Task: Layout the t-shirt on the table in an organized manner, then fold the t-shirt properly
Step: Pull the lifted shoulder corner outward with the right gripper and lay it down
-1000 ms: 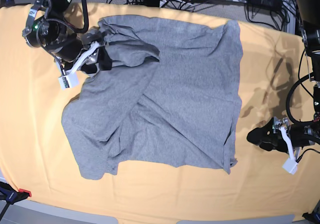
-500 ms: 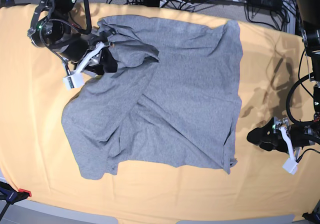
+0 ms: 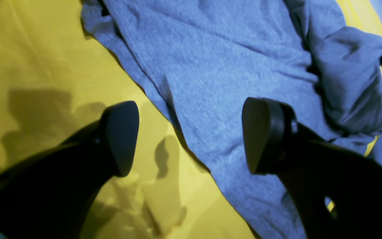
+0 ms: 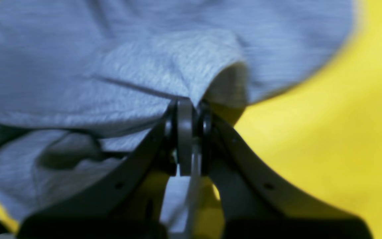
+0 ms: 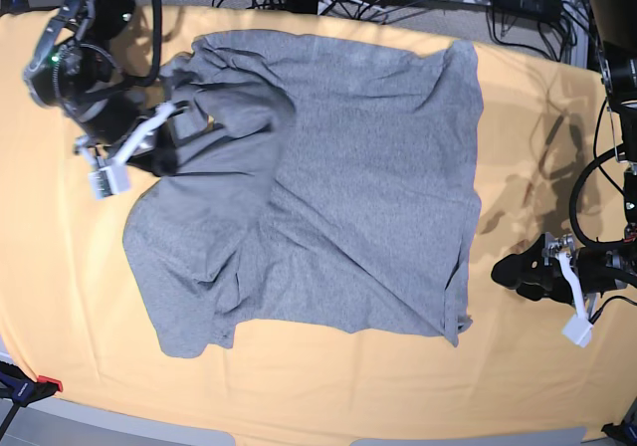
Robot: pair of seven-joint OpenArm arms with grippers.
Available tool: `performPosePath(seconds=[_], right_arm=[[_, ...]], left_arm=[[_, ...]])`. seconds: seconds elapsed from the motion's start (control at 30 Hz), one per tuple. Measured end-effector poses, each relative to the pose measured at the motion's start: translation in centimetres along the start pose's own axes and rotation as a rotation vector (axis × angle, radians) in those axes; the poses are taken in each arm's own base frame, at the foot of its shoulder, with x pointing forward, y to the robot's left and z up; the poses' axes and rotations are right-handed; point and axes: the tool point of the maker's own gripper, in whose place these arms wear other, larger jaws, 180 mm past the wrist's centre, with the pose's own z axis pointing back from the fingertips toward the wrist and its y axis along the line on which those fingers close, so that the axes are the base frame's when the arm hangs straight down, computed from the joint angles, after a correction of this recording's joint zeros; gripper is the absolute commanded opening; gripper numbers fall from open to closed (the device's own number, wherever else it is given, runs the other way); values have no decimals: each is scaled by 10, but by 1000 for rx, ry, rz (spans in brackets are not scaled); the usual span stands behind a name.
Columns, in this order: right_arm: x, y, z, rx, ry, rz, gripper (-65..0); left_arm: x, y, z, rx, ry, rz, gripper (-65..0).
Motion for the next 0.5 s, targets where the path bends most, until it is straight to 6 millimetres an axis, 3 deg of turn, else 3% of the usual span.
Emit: performPosePath(seconds=[0.17,0.3,0.5], right_arm=[[-2,-54,15,-209,69,76,-650],[13,-78,26,-272,65,169,-650],[34,-136,54,-545,93,203,-650]], left_arm=[[0,0,0,0,0,0,-156],[0,0,0,-1,0,0,-156],[0,-1,-1,-2,-2,0,-156]])
